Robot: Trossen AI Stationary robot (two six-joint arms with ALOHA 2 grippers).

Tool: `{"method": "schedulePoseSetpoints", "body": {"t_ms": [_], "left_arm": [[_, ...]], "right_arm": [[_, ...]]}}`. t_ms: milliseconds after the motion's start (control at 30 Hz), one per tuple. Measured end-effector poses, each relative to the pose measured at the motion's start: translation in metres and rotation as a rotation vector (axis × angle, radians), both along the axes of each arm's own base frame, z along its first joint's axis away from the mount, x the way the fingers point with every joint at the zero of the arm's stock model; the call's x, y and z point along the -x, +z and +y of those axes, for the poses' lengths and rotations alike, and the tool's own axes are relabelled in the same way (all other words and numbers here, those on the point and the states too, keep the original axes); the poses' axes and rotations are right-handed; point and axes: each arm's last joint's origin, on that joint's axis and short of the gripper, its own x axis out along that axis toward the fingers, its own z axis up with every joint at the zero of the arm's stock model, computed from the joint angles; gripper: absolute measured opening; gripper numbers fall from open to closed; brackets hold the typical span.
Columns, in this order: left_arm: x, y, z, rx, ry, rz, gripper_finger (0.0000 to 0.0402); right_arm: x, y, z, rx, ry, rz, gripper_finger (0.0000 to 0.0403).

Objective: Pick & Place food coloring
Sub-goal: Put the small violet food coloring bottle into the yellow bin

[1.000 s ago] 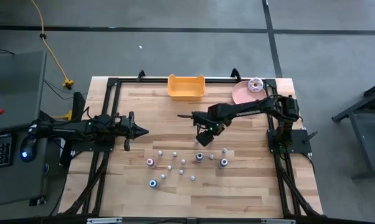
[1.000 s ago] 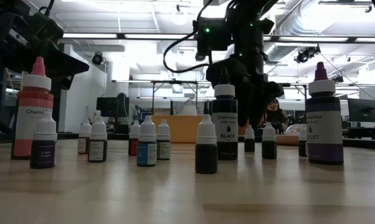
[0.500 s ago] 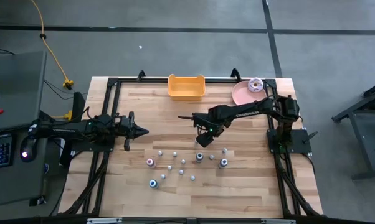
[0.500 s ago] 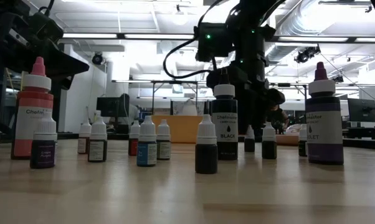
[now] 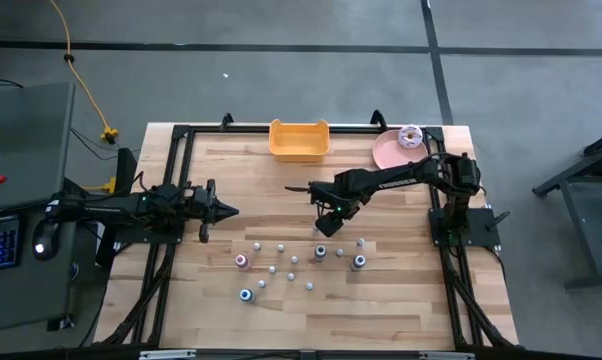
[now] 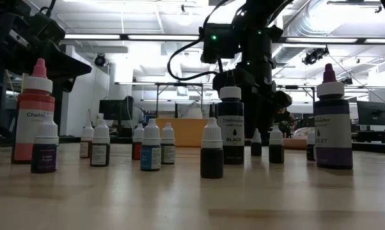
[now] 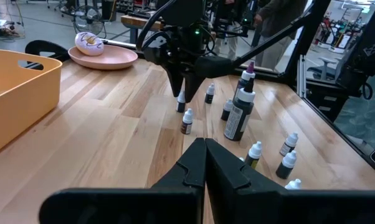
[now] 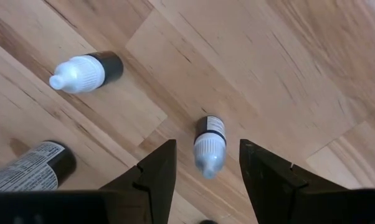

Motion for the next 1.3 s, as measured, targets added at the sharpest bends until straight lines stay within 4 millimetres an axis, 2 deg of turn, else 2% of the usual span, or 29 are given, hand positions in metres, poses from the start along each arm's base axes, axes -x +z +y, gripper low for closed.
{"method": "schedulePoseSetpoints", "body": {"t_ms": [267,700,1000,1133,1300], "left_arm": [[0.000,0.000,0.000,0.000,0.000,0.000,0.0001],[0.000,0.000,0.000,0.000,0.000,0.000,0.0001],[0.000,0.000,0.000,0.000,0.001,0.000,0.0001],[0.000,0.000,0.000,0.000,0.002,0.000,0.0001],[0.000,0.000,0.000,0.000,0.003,0.000,0.0001]], "right_arm": [[0.000,0.000,0.000,0.007,0.000,0.001,0.0152],[0.000,0.000,0.000,-0.007,0.022,-0.004,0.0050],[0.000,0.001,0.000,-0.017,0.028,-0.009,0.0058],[-0.001,0.016,0.000,-0.016,0.050,-0.034,0.0044],[-0.002,0.050,-0.005,0.015,0.057,-0.087,0.0043]]}}
